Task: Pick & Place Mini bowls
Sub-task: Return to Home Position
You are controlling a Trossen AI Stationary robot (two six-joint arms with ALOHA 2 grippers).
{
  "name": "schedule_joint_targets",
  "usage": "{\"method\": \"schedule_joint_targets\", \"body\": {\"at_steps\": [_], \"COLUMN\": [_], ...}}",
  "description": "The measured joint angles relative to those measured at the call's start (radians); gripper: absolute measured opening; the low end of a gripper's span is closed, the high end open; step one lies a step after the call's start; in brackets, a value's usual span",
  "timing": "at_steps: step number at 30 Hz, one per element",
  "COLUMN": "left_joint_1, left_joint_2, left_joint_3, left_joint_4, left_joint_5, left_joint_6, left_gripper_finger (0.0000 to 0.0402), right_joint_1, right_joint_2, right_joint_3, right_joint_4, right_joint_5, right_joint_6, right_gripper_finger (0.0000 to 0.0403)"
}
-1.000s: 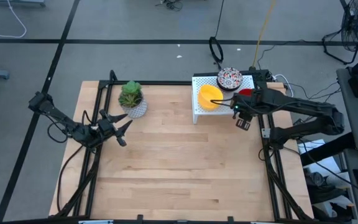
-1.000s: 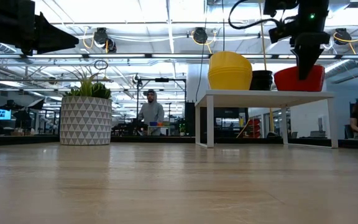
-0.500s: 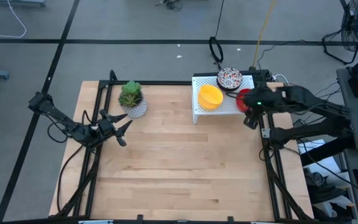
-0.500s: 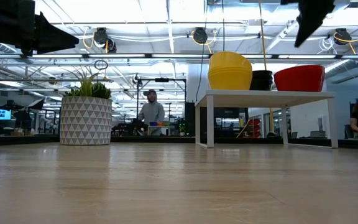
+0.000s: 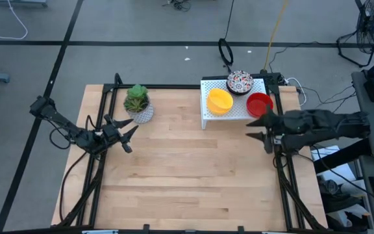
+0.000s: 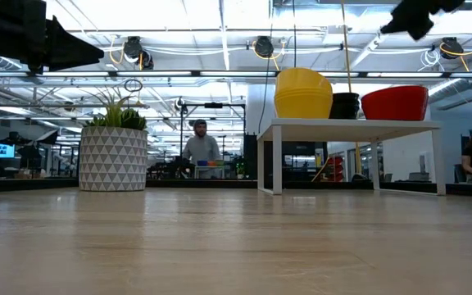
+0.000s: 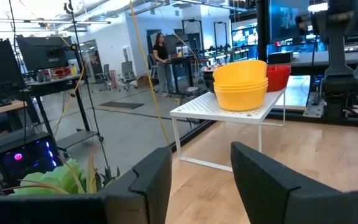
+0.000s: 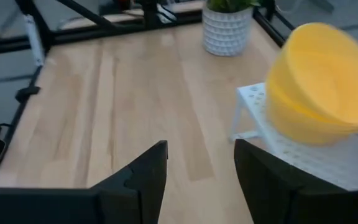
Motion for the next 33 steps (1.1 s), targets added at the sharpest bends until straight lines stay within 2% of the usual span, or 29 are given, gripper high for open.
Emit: {"method": "schedule_joint_targets", "body": {"at_steps": [8,18,23,33], "left_joint_1": [0.000,0.000,0.000,0.000], "left_joint_2": [0.000,0.000,0.000,0.000], "left_joint_3": [0.000,0.000,0.000,0.000], "left_joint_4": [0.000,0.000,0.000,0.000], "left_joint_5": [0.000,0.000,0.000,0.000], "left_joint_6": [0.001,0.002,0.002,0.001], "left_gripper_finger": [0.0170,0.0170,0.0170,0.0170], "right_joint_1": [0.041,0.041,0.041,0.041], "right_joint_2": [-0.185,-0.299,-0.318,-0.324], "right_joint_3": [-0.366,-0.661,-0.767,-0.866], "right_joint_4": [0.354,0.739,0.911,1.028], "right_joint_5": [0.004,0.002,0.003,0.002], "right_joint_6": [-0.027,-0.071,-0.095,-0.108], "right_gripper_finger": [0.0173,0.0173,0.0172,0.0171]}}
